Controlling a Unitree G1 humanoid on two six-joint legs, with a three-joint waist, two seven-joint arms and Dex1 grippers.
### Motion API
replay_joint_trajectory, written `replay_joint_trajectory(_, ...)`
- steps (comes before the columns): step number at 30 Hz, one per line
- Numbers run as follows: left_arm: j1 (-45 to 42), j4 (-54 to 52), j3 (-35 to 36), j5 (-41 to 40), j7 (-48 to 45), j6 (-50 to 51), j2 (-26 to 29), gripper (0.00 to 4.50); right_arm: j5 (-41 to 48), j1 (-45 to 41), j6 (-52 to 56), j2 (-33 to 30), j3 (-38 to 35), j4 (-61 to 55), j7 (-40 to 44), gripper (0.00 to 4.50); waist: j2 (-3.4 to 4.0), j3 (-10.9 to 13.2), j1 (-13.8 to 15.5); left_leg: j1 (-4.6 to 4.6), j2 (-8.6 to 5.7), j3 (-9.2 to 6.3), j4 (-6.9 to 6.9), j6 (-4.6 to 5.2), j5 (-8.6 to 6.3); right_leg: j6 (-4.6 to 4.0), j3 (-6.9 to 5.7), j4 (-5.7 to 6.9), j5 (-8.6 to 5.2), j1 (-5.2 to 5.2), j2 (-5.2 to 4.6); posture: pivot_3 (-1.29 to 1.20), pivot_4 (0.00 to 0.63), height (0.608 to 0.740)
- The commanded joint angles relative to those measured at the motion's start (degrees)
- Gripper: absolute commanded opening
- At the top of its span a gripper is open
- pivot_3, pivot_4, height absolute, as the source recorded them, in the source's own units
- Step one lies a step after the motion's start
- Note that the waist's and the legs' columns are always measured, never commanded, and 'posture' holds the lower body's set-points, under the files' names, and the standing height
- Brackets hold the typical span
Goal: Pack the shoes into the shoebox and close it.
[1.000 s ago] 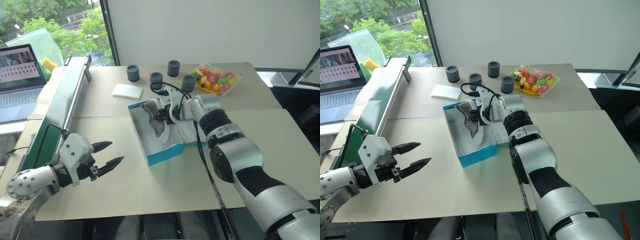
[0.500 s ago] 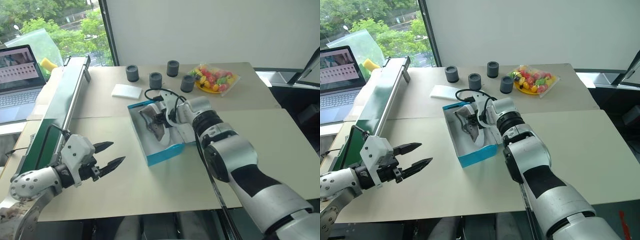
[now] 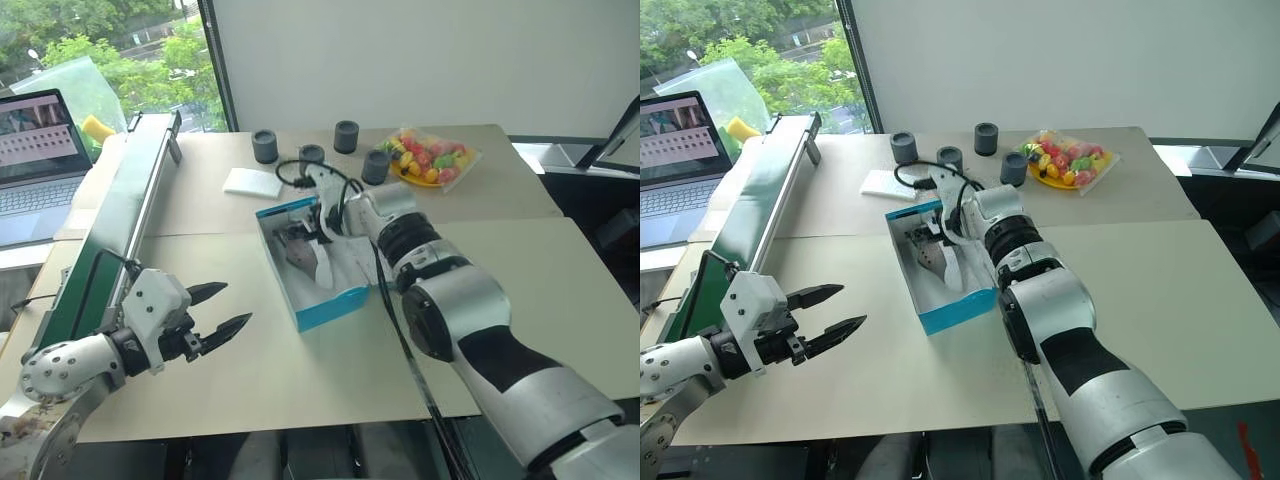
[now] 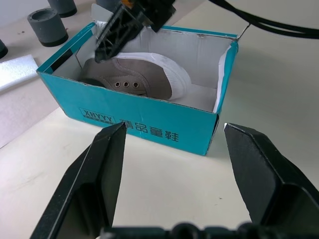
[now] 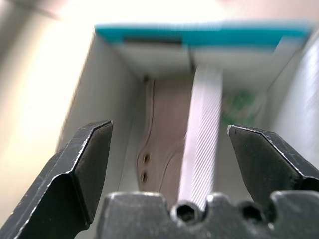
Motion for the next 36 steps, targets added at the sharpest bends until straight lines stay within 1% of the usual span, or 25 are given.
replay_joint_trajectory(1,-0.7,-1.1,0.4,-0.1,0.5,-0.7,0.1,3.3,-1.5,-2.0,-3.5,-1.4,1.0,-6.4,1.0,4.42,0.0,0.0,0.0,0.0,0.0,0.0,0.0,0.0,0.0,0.0,0.0,0.0,0.0,0.0,0.0,0.0,0.15,0.74)
replay_joint_trajectory(3,-0.8,-0.6,0.3,1.0,1.7,-1.2,-0.7,3.3,-2.3,-1.3,-4.6,-2.4,1.9,-10.4,1.7,4.42,0.01,0.0,0.0,0.01,0.0,0.0,0.0,0.0,0.0,0.0,0.0,0.01,0.0,0.0,0.01,0.0,0.15,0.74)
replay_joint_trajectory(5,-2.3,0.3,0.4,3.1,6.7,-1.7,-3.8,3.3,-0.3,2.1,-4.8,-3.3,2.3,-19.7,6.2,4.42,0.02,0.0,0.0,0.0,0.0,0.0,0.0,0.0,0.0,0.0,0.0,0.02,0.0,-0.01,-0.01,0.0,0.15,0.74)
replay_joint_trajectory(8,-4.2,1.4,1.1,6.1,14.3,-1.1,-8.8,3.3,2.4,10.4,-6.3,-4.6,4.5,-36.6,13.6,4.42,-0.03,0.0,0.3,-0.01,0.03,-0.03,0.01,0.0,0.0,0.01,-0.03,0.0,0.0,0.02,-0.02,0.0,0.15,0.74)
replay_joint_trajectory(11,-5.8,2.9,2.1,11.0,24.1,-0.6,-14.5,3.3,9.2,21.1,-2.7,-6.2,5.2,-55.1,19.9,4.42,-0.05,0.0,0.4,-0.02,0.06,-0.07,0.03,-0.02,-0.02,0.03,-0.03,0.08,0.02,0.03,-0.05,0.0,0.15,0.74)
replay_joint_trajectory(13,-6.4,3.2,3.3,13.0,29.2,0.1,-17.8,3.3,11.7,27.5,-0.8,-7.4,6.1,-64.0,21.3,4.42,-0.05,0.0,0.7,-0.05,0.05,-0.24,0.1,-0.02,-0.02,0.05,-0.06,0.11,0.02,0.01,-0.13,0.0,0.15,0.74)
replay_joint_trajectory(16,-6.1,3.9,4.9,15.3,33.7,0.7,-21.0,3.3,12.7,34.8,0.9,-8.7,8.0,-71.7,20.7,4.42,-0.06,0.0,1.0,-0.02,0.01,-0.49,0.14,-0.03,-0.02,0.06,-0.04,0.15,0.02,0.02,-0.18,0.0,0.15,0.74)
replay_joint_trajectory(19,-5.4,6.0,7.7,15.3,35.9,1.4,-23.0,3.3,11.0,40.2,-0.4,-10.8,11.4,-75.7,20.1,4.42,-0.07,0.0,1.2,0.13,0.0,-0.51,0.18,-0.03,-0.02,0.05,-0.04,0.18,0.02,0.13,-0.17,0.0,0.15,0.74)
replay_joint_trajectory(21,-3.7,8.1,9.4,15.4,34.8,0.8,-22.6,3.81,9.7,43.0,-1.6,-11.5,13.1,-76.7,18.9,4.5,-0.09,-0.1,1.3,0.23,-0.01,-0.49,0.18,-0.03,-0.02,0.05,-0.04,0.18,0.02,0.21,-0.16,0.0,0.15,0.74)
replay_joint_trajectory(22,-3.0,9.0,10.0,15.4,34.0,0.3,-22.1,3.9,9.5,44.1,-2.0,-11.6,13.7,-77.0,18.6,4.5,-0.09,-0.1,1.3,0.25,-0.01,-0.48,0.18,-0.03,-0.02,0.05,-0.04,0.17,0.02,0.22,-0.15,0.0,0.15,0.74)
replay_joint_trajectory(23,-2.5,10.1,10.8,14.9,33.0,0.1,-21.7,4.26,9.0,45.1,-2.7,-11.8,14.6,-77.3,18.4,4.5,-0.09,-0.1,1.3,0.25,-0.02,-0.46,0.18,-0.03,-0.02,0.05,-0.03,0.18,0.02,0.21,-0.14,0.0,0.15,0.74)
replay_joint_trajectory(24,-2.3,10.8,11.5,14.2,32.1,0.0,-21.2,4.39,8.7,45.9,-3.3,-11.7,15.2,-77.5,18.2,4.5,-0.09,-0.1,1.3,0.24,-0.02,-0.45,0.18,-0.03,-0.02,0.05,-0.03,0.17,0.02,0.19,-0.14,0.0,0.15,0.74)
replay_joint_trajectory(28,-2.1,13.8,13.9,12.9,29.1,-1.0,-19.5,4.39,7.5,48.2,-6.2,-10.6,16.5,-76.8,16.7,4.5,-0.11,-0.1,1.5,0.23,-0.02,-0.41,0.19,-0.03,-0.02,0.05,-0.05,0.16,0.02,0.21,-0.14,0.0,0.15,0.74)
replay_joint_trajectory(30,-2.2,15.6,14.6,12.9,28.0,-1.3,-18.2,4.39,7.6,49.0,-7.5,-9.4,16.1,-76.4,15.4,4.5,-0.12,-0.1,1.5,0.25,-0.02,-0.41,0.19,-0.03,-0.02,0.05,-0.05,0.14,0.01,0.23,-0.14,0.0,0.15,0.74)
replay_joint_trajectory(33,-3.1,17.0,15.1,13.0,27.5,-1.2,-17.1,4.39,3.7,49.3,-10.7,-9.9,17.7,-75.3,13.5,4.5,-0.13,-0.1,1.5,0.24,-0.02,-0.43,0.18,-0.04,-0.02,0.05,-0.05,0.14,0.01,0.21,-0.14,0.0,0.15,0.74)
replay_joint_trajectory(36,-3.7,17.7,15.1,12.9,27.6,0.0,-16.7,4.39,3.4,49.4,-10.6,-9.9,18.5,-75.3,13.7,4.5,-0.16,-0.1,1.5,0.25,-0.02,-0.45,0.18,-0.04,-0.02,0.05,-0.05,0.13,0.01,0.22,-0.15,0.0,0.15,0.74)
